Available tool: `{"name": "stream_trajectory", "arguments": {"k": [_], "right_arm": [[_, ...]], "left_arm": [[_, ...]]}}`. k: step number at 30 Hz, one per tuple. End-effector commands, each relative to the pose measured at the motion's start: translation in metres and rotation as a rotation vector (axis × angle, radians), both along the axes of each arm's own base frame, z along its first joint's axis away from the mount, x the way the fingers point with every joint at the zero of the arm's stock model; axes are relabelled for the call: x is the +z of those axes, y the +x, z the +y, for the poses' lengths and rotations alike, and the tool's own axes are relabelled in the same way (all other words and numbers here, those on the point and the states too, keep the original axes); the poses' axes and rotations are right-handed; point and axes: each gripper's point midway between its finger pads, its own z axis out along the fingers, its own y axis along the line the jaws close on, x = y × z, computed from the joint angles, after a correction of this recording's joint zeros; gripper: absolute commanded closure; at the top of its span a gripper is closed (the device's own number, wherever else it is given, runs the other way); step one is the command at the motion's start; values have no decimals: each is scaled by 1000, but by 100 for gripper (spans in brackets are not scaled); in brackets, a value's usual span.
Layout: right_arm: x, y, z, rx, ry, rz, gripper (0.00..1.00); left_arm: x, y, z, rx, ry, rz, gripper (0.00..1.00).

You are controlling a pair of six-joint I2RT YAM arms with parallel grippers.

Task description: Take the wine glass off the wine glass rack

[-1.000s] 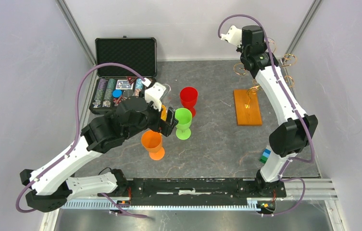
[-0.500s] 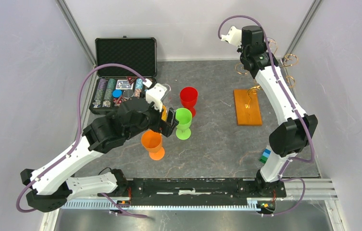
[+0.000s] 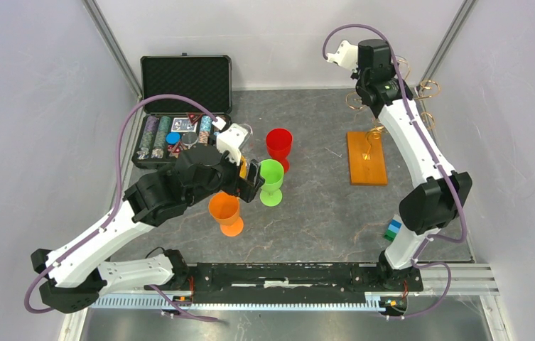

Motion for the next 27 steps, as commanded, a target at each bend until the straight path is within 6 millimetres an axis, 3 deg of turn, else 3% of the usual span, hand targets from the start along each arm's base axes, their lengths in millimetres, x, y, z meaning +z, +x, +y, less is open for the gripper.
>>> {"name": "stream_trajectory", "arguments": {"k": [1,5,13,16,27], "right_arm": [[42,-21,-4,-8,9,-102,79],[45,-22,-1,4,5,-101,80],[35,-18,0,2,-9,-78,100],[36,-19,-1,-7,-20,-84,100],[80,-29,-16,-129,-101,-259,100]], "left_arm": [[7,4,-7,-11,-34,-23,0],[6,4,-8,-12,-35,-20,0],[5,4,-7,-10,-28,-23,0],[5,5,-7,-10,-26,-25,0],[4,4,-9,-14,-37,-25,0]]}}
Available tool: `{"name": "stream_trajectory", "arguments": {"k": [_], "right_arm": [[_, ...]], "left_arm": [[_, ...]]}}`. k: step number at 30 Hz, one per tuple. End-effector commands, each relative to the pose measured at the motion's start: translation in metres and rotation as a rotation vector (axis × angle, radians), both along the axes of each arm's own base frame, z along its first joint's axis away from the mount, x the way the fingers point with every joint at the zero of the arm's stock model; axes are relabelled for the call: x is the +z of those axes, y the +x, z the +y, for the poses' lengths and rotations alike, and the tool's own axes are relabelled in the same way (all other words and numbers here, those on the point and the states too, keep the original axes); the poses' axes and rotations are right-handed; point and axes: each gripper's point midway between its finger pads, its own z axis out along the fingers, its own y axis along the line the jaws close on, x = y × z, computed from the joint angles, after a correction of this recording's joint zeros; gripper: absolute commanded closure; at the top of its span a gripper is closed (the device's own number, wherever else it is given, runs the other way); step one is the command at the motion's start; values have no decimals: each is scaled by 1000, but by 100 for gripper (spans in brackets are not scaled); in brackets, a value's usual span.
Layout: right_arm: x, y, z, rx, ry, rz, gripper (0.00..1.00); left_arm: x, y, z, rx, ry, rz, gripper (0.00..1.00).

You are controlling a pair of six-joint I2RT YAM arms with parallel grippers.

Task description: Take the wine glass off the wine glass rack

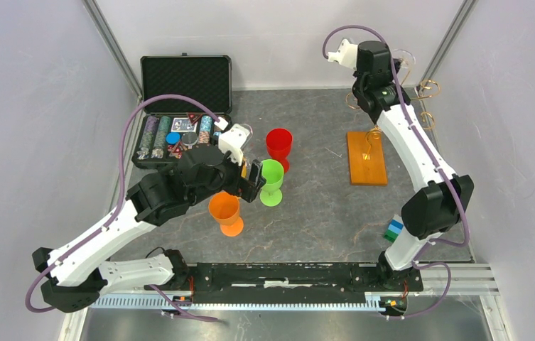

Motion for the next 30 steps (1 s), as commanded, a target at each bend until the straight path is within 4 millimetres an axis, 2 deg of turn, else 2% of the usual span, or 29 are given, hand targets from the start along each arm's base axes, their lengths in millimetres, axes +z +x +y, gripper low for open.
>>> {"name": "stream_trajectory", "arguments": {"k": [1,8,21,25,30], "right_arm": [[59,-20,-13,-83,-20,-194,100],[51,-18,-19,-130,-47,-190,100],[44,4,-33,-164,-26,-238,100],[45,2,-37,-182,-30,-240,100],[46,-11,-34,-151,-5,-194,100]], "left_arm": [[8,2,-6,-15,-43,-27,0],[10,0,-4,-17,-49,-35,0],[8,4,-4,-13,-23,-38,0],[9,4,-4,-13,-23,-40,0],[9,5,-5,-10,-26,-38,0]]}}
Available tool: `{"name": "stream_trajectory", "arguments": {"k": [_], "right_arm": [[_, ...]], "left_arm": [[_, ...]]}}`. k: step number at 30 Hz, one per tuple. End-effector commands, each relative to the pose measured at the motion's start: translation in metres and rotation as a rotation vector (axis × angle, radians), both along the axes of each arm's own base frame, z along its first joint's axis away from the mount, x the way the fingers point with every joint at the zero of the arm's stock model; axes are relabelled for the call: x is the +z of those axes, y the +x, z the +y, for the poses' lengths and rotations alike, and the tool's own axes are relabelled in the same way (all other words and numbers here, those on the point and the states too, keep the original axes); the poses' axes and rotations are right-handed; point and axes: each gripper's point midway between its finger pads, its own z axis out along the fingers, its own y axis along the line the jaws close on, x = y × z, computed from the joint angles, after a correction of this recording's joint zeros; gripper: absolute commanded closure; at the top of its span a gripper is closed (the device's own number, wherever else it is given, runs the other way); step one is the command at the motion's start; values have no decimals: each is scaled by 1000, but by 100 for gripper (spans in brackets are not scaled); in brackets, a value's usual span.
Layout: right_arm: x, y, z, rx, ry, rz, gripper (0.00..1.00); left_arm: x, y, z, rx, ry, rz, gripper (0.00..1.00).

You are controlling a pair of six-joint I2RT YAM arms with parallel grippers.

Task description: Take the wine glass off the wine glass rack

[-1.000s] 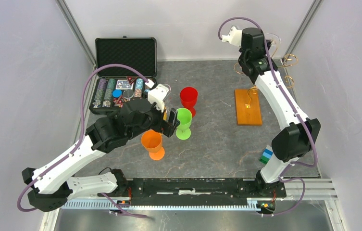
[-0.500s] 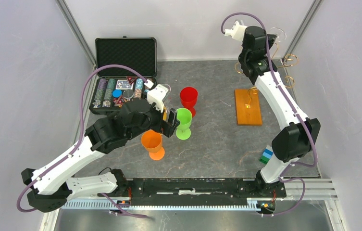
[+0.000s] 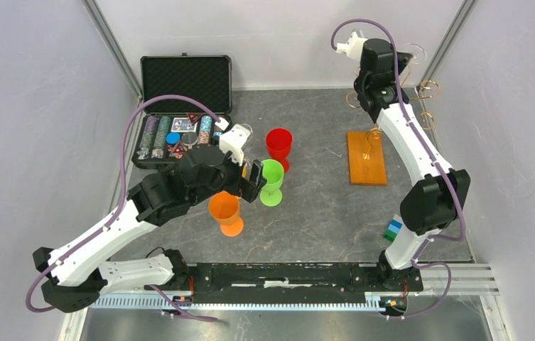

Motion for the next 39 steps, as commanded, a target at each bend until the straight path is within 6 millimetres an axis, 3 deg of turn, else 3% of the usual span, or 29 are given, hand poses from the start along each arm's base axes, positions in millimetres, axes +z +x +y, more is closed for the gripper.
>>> {"name": "stream_trajectory", "arguments": {"k": [1,8,20,31,39], "right_arm": [[28,-22,-4,4,43,-56,100],[20,-34,21,110,58,-3,100],[23,-24,52,152,46,-22,100],[47,-2,76,178,106,-243,100],[67,1,103,245,182,-382,100]], "left_arm": [[11,4,-3,-10,-24,-35,0],[11,3,-9,-27,-35,-30,0],[13,1,-4,-22,-47,-35,0],[15,4,-4,-5,-44,-41,0],[19,8,-8,17,-66,-39,0]]}}
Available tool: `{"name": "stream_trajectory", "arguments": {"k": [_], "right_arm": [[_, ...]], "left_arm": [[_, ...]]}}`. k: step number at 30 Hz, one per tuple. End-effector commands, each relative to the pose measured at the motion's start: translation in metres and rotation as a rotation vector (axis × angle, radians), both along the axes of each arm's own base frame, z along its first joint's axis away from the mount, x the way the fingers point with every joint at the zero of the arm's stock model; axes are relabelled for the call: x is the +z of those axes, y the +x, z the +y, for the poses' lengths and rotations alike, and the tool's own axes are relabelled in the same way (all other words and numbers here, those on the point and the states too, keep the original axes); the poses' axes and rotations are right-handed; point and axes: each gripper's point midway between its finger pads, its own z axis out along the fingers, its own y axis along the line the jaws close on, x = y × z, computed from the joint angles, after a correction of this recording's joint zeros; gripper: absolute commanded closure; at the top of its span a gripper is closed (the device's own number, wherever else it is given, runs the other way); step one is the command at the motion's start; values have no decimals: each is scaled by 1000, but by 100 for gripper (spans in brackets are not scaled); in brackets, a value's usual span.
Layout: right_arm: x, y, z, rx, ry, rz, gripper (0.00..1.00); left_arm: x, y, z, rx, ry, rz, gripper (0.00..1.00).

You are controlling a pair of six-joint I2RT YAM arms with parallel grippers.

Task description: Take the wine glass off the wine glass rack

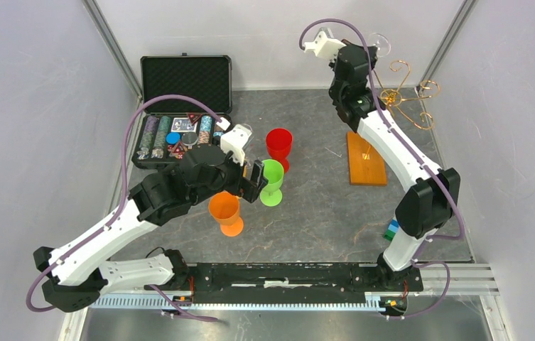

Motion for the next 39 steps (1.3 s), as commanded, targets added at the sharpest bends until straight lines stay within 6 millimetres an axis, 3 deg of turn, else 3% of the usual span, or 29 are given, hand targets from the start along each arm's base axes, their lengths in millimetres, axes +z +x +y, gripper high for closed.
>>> {"name": "stream_trajectory", "arguments": {"k": [1,10,18,27,33,39], "right_arm": [[54,-7,13,42,123,-220,100],[68,-26,66,209,142,-262,100],[80,-73,112,448,184,-257,100],[81,-146,125,728,310,-235,100],[76,-189,138,940,372,-163,100],[57,-212,147,1022,385,-73,100]], "left_arm": [[20,10,-5,36,-67,-44,0],[35,25,-5,124,-153,-96,0],[59,31,9,195,-262,-188,0],[68,12,-2,82,-342,-171,0],[94,-6,-14,-37,-403,-158,0],[122,-16,-22,-110,-449,-160,0]]}}
